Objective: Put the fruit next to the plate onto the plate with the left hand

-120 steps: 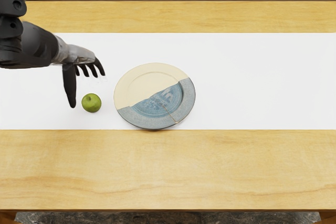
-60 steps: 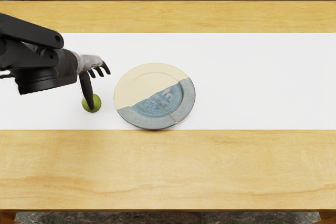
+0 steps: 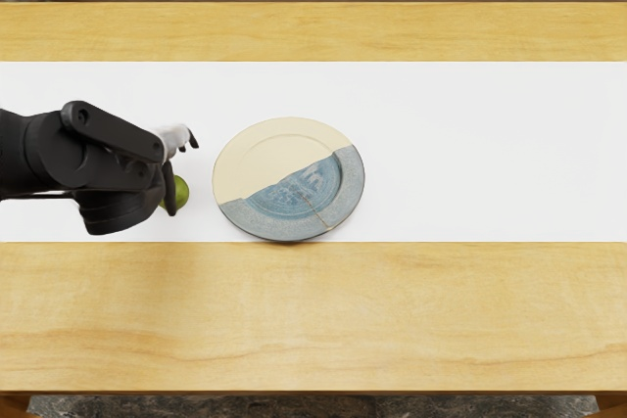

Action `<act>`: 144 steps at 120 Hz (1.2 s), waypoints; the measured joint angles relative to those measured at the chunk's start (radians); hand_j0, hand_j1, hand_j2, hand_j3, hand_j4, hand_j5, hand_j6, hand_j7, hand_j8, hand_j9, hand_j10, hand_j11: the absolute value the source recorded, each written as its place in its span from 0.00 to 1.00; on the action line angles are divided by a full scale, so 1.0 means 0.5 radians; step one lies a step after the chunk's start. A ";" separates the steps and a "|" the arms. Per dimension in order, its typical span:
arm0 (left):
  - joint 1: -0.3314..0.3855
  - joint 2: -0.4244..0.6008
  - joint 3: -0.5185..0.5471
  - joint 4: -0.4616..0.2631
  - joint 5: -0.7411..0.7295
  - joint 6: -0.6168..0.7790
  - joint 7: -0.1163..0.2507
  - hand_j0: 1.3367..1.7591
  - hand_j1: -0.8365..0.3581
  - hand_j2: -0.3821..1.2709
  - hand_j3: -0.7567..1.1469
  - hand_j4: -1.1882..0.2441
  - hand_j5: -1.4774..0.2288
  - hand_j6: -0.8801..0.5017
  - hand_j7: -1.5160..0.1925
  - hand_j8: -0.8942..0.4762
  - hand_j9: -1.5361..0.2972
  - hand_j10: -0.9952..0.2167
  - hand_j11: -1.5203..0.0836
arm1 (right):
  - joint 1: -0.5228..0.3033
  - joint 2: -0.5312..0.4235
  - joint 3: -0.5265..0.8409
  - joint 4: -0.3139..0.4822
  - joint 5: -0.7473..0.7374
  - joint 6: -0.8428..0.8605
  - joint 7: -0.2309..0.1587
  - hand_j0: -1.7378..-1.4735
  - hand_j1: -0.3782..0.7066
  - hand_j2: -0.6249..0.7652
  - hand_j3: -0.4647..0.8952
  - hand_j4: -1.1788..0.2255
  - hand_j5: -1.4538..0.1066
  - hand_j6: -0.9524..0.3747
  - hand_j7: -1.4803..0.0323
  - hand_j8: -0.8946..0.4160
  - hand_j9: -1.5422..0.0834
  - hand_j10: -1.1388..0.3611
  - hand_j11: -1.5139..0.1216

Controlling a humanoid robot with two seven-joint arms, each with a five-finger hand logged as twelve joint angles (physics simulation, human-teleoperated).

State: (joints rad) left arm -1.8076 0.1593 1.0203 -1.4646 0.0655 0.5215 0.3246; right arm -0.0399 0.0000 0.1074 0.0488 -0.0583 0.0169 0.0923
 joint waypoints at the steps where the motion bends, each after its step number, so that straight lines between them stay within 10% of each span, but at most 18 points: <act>1: 0.003 -0.004 0.002 0.003 0.000 0.002 0.000 0.76 0.74 0.26 0.40 0.65 0.67 0.45 0.70 0.47 0.66 0.61 0.74 | 0.000 0.000 0.000 0.000 0.000 0.000 0.000 0.30 0.07 0.44 0.34 0.81 0.90 0.69 0.95 0.65 0.92 0.73 0.90; 64: 0.127 -0.113 0.034 0.107 -0.093 0.015 -0.002 0.76 0.64 0.27 0.40 0.59 0.60 0.39 0.62 0.40 0.59 0.54 0.67 | 0.000 0.000 0.000 0.000 0.000 0.000 0.000 0.30 0.07 0.44 0.34 0.81 0.90 0.69 0.95 0.65 0.92 0.73 0.90; 84: 0.151 -0.125 0.035 0.135 -0.096 0.017 -0.004 0.76 0.58 0.28 0.40 0.53 0.56 0.51 0.44 0.42 0.53 0.48 0.61 | 0.000 0.000 0.000 0.000 0.000 0.000 0.000 0.30 0.07 0.44 0.34 0.81 0.90 0.69 0.95 0.65 0.92 0.73 0.90; 144: 0.135 -0.122 0.040 0.143 -0.106 0.007 -0.005 0.76 0.44 0.31 0.40 0.43 0.43 0.33 0.50 0.32 0.47 0.35 0.48 | 0.000 0.000 0.000 0.000 0.000 0.000 0.000 0.30 0.07 0.44 0.34 0.81 0.90 0.69 0.95 0.65 0.92 0.73 0.90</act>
State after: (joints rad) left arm -1.7402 0.0982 1.0401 -1.3933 0.0125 0.5249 0.3222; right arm -0.0399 0.0000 0.1074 0.0487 -0.0583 0.0169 0.0921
